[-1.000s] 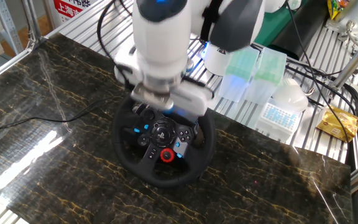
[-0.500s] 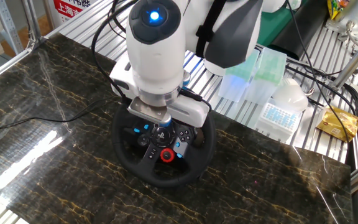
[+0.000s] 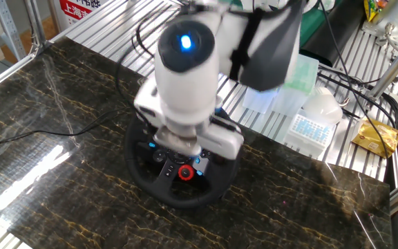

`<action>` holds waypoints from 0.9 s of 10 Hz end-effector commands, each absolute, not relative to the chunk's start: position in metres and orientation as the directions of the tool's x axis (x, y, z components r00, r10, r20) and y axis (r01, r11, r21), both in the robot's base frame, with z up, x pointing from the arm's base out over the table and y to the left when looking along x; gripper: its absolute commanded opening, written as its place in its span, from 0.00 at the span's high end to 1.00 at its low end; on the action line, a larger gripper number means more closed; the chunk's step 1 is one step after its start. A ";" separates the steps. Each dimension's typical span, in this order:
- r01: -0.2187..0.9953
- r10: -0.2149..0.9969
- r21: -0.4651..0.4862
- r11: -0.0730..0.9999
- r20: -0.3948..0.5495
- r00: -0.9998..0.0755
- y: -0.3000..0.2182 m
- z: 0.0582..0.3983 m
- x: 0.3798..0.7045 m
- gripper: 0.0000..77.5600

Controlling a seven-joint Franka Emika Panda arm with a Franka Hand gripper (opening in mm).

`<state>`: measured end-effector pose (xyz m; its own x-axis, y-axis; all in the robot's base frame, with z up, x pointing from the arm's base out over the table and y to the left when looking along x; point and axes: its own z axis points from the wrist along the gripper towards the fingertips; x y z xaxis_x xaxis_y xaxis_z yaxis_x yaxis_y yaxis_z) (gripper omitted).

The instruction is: Rotate the steering wheel 90 degrees clockwise

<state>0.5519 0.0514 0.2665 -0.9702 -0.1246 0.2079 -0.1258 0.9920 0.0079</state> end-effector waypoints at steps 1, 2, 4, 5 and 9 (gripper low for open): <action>-0.123 -0.124 0.015 0.992 0.201 -0.972 0.060 0.251 0.578 1.00; -0.125 -0.125 0.015 0.992 0.198 -0.972 0.059 0.250 0.583 1.00; -0.123 -0.123 0.012 0.992 0.185 -0.975 0.060 0.242 0.591 1.00; -0.123 -0.123 0.012 0.992 0.179 -0.976 0.060 0.237 0.594 1.00; -0.136 -0.137 0.019 0.991 0.183 -0.974 0.061 0.219 0.607 1.00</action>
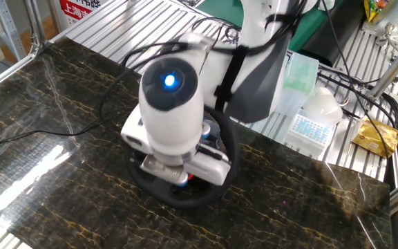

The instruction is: Rotate the steering wheel 90 degrees clockwise

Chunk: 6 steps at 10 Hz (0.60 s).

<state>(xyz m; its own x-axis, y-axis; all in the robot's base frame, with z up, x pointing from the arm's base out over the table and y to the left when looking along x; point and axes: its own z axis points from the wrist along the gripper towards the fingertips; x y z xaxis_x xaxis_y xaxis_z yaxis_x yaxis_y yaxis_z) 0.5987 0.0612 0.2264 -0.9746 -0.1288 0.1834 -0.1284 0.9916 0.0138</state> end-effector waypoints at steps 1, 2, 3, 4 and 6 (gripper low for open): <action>-0.138 -0.139 0.019 0.990 0.183 -0.973 0.061 0.216 0.609 1.00; -0.140 -0.141 0.020 0.990 0.185 -0.972 0.062 0.212 0.611 1.00; -0.141 -0.142 0.021 0.990 0.190 -0.971 0.063 0.207 0.613 1.00; -0.143 -0.145 0.023 0.989 0.198 -0.969 0.064 0.202 0.613 1.00; -0.153 -0.155 0.029 0.988 0.213 -0.965 0.065 0.190 0.615 1.00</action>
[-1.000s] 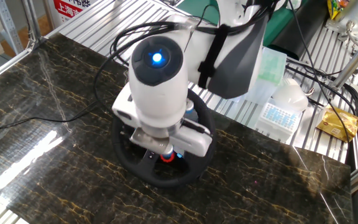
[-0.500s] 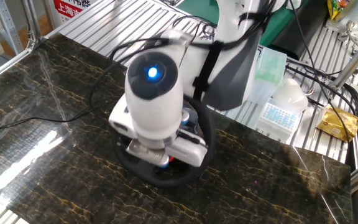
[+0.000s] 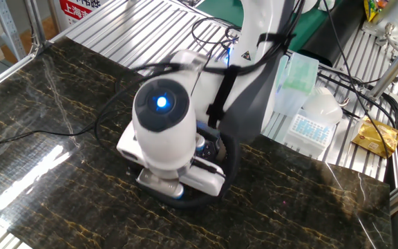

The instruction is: Rotate the steering wheel 90 degrees clockwise

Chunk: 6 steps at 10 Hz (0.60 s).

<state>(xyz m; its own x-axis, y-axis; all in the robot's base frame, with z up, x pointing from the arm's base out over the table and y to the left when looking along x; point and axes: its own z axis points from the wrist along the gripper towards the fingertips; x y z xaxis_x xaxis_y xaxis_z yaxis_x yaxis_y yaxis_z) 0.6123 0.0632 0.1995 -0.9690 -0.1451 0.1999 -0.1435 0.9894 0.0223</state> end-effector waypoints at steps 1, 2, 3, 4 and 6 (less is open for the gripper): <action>-0.154 -0.157 0.033 0.988 0.217 -0.963 0.065 0.187 0.616 1.00; -0.154 -0.164 0.060 0.986 0.226 -0.960 0.067 0.178 0.616 1.00; -0.155 -0.166 0.065 0.986 0.231 -0.959 0.067 0.177 0.616 1.00; -0.156 -0.173 0.083 0.984 0.277 -0.945 0.068 0.174 0.616 1.00; -0.161 -0.181 0.093 0.983 0.296 -0.938 0.068 0.173 0.616 1.00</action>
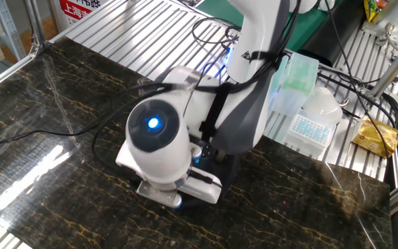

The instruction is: Rotate the steering wheel 90 degrees clockwise

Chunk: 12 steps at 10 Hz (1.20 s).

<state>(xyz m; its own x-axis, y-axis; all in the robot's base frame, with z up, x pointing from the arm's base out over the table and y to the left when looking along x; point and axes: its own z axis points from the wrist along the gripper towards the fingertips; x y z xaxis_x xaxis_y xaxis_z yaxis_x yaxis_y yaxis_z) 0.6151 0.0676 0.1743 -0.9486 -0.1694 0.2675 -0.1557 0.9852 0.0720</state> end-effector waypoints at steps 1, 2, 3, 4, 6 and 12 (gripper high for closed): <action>-0.172 -0.195 0.100 0.980 0.309 -0.931 0.069 0.169 0.616 1.00; -0.177 -0.200 0.100 0.979 0.313 -0.929 0.070 0.165 0.615 1.00; -0.176 -0.198 0.099 0.979 0.315 -0.928 0.070 0.164 0.614 1.00; -0.176 -0.199 0.099 0.979 0.325 -0.925 0.070 0.164 0.614 1.00; -0.174 -0.194 0.089 0.981 0.333 -0.923 0.071 0.164 0.614 1.00; -0.190 -0.211 0.092 0.977 0.335 -0.918 0.061 0.155 0.617 1.00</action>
